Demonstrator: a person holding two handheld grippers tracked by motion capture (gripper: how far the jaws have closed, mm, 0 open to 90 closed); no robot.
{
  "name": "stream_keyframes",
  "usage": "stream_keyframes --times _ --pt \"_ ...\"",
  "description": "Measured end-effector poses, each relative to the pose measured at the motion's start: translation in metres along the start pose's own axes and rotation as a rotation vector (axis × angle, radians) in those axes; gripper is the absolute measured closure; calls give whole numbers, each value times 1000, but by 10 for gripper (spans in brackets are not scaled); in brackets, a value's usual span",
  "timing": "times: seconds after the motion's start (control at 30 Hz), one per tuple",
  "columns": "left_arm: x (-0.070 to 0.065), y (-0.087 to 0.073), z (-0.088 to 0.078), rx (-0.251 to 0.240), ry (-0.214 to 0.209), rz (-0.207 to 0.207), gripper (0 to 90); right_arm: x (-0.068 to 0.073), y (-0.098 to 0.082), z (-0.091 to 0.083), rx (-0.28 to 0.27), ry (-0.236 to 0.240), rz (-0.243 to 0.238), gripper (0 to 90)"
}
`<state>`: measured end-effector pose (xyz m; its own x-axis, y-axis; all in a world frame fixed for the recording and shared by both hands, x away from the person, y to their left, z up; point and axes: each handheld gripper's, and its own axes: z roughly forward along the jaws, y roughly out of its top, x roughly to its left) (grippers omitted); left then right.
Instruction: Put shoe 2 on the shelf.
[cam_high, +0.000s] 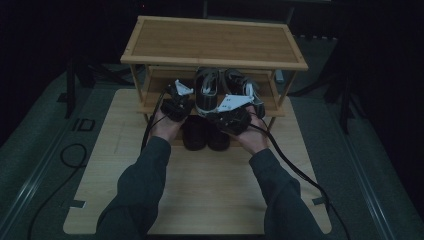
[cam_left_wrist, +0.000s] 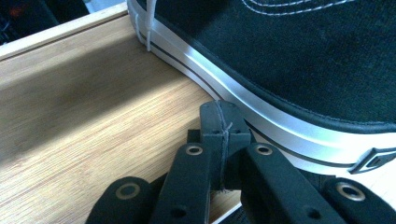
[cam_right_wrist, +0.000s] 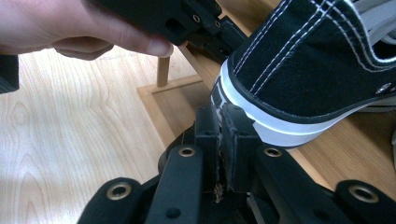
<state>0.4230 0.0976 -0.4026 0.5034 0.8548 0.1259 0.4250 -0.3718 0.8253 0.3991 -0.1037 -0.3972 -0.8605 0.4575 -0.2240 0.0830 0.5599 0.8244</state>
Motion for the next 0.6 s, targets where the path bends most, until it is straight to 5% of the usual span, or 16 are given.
stream_keyframes --times 0.6 --pt "4 0 0 0 -20 5 892 -10 -14 -26 42 -14 4 823"
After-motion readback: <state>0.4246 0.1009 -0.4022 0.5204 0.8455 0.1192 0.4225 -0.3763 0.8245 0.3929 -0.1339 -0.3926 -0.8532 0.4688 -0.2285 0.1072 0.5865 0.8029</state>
